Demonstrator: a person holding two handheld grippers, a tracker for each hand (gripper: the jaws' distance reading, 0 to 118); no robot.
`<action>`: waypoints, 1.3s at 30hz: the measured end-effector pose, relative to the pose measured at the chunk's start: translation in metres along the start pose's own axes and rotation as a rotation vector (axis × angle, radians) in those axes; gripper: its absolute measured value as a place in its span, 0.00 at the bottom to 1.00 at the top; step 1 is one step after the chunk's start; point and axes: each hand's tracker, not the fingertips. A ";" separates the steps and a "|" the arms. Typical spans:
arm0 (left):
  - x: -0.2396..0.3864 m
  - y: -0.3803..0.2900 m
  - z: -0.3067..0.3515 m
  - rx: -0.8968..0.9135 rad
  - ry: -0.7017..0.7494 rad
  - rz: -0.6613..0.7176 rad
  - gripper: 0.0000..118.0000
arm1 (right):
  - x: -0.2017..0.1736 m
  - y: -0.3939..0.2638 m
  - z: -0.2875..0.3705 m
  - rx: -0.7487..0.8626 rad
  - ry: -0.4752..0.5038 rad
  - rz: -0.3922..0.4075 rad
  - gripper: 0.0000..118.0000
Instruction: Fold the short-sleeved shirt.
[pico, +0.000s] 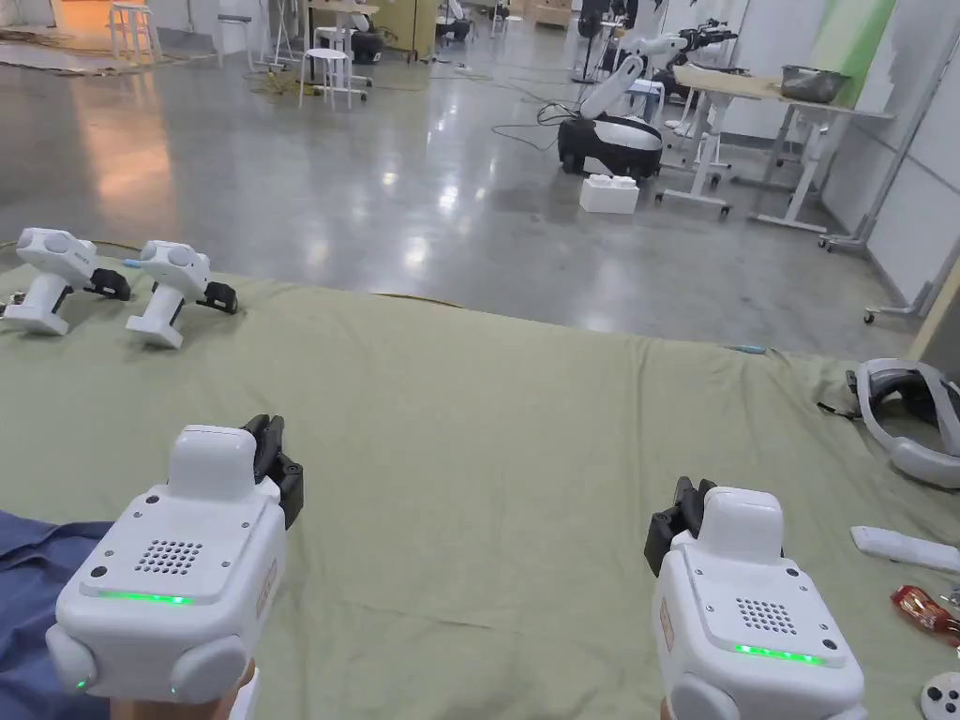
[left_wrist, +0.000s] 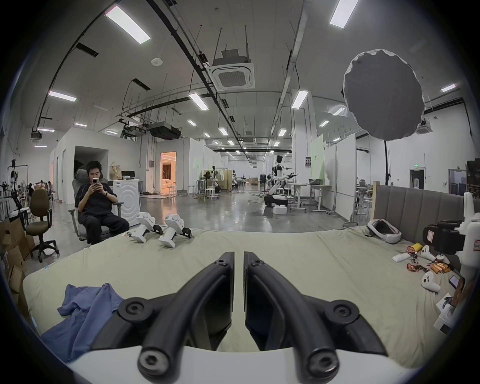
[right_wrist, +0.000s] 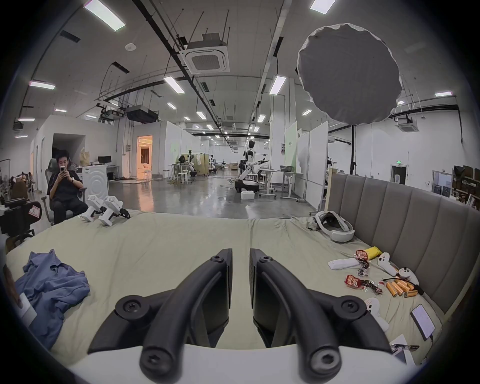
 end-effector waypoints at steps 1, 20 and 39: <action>0.000 0.000 0.000 0.001 -0.003 0.002 0.09 | 0.000 0.000 0.000 0.002 0.000 -0.002 0.14; -0.010 0.005 -0.001 -0.014 0.019 0.019 0.09 | 0.001 0.002 -0.001 -0.004 -0.003 0.018 0.14; 0.024 0.006 -0.009 -0.059 0.073 -0.790 0.09 | -0.023 0.007 -0.003 0.158 -0.057 0.890 0.14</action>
